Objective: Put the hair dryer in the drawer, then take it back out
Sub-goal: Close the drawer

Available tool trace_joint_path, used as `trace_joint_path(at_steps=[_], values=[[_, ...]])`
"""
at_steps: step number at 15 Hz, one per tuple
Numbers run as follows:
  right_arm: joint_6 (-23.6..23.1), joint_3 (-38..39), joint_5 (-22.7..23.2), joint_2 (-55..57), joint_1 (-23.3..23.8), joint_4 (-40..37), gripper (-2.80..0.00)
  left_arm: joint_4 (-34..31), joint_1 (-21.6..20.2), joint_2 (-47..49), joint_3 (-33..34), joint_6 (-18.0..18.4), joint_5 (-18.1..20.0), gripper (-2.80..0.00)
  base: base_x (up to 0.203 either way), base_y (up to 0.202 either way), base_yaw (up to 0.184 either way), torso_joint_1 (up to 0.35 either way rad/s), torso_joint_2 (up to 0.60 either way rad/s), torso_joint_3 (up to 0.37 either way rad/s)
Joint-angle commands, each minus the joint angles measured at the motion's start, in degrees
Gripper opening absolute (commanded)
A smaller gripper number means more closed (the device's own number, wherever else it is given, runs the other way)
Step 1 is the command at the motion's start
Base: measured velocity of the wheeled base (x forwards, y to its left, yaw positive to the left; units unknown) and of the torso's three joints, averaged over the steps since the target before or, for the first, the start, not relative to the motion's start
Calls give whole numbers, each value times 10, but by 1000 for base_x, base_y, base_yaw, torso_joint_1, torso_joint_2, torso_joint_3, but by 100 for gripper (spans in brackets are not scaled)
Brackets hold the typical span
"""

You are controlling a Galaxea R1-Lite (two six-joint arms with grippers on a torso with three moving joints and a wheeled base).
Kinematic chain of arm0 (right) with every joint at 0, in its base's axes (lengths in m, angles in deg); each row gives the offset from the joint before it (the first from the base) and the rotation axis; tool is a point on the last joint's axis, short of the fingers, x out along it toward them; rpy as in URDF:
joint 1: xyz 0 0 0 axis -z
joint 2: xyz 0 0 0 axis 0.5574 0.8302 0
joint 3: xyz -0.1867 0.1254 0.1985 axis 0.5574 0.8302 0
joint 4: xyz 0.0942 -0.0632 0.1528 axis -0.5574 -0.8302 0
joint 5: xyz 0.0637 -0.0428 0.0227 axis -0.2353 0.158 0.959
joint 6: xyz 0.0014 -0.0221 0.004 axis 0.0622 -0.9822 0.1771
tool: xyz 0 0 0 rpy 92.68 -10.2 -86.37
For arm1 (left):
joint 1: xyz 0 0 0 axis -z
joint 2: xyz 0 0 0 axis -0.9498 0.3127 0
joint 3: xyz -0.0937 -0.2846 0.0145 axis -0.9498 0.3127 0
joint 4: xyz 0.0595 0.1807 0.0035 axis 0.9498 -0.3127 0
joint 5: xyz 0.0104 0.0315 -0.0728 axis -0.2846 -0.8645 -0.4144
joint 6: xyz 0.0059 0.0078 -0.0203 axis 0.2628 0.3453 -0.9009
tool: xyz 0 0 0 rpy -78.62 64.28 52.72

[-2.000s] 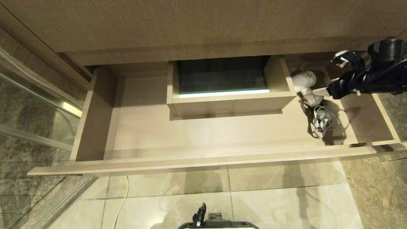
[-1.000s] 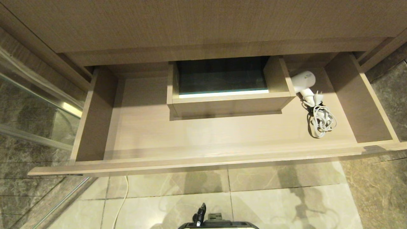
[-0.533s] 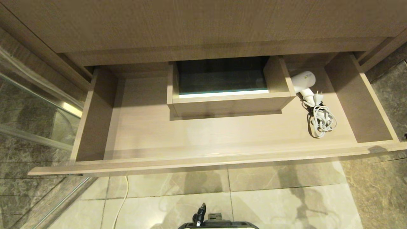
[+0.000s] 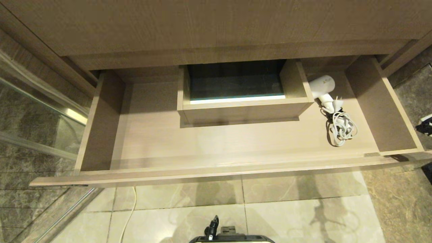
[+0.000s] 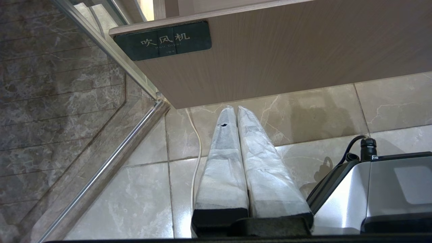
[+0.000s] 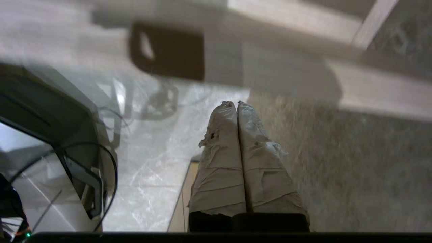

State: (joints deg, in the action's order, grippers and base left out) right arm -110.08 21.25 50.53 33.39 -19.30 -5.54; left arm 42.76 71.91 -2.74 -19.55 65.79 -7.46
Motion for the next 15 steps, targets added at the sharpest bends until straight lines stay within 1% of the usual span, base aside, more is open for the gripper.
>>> trace_joint_path(at_steps=[1, 4, 5, 7, 9, 10, 11, 13, 15], values=[[-2, -16, 7, 22, 0, 2, -280, 0, 0, 0, 1, 0, 0, -280, 0, 0, 0, 0, 0, 0], [-2, -19, 8, 27, -1, 22, -280, 0, 0, 0, 1, 0, 0, -280, 0, 0, 0, 0, 0, 0], [-1, -24, 14, 30, -1, 28, -280, 0, 0, 0, 0, 0, 0, -280, 0, 0, 0, 0, 0, 0], [5, -33, 44, 30, -1, 50, -280, 0, 0, 0, 1, 0, 0, -280, 0, 0, 0, 0, 0, 0], [31, -42, 75, 35, -3, 83, -280, 0, 0, 0, 1, 0, 0, -280, 0, 0, 0, 0, 0, 0], [52, -46, 86, 42, -7, 112, -280, 0, 0, 0, 1, 0, 0, -280, 0, 0, 0, 0, 0, 0], [83, -56, 91, 51, -13, 148, -280, 0, 0, 0, 1, 0, 0, -280, 0, 0, 0, 0, 0, 0], [120, -107, 91, 82, -27, 197, -280, 0, 0, 0, 0, 0, -1, -280, 0, 0, 0, 0, 0, 0], [136, -173, 90, 134, -38, 263, -280, 0, 0, 0, 1, 0, 0, -280, 0, 0, 0, 0, 0, 0]])
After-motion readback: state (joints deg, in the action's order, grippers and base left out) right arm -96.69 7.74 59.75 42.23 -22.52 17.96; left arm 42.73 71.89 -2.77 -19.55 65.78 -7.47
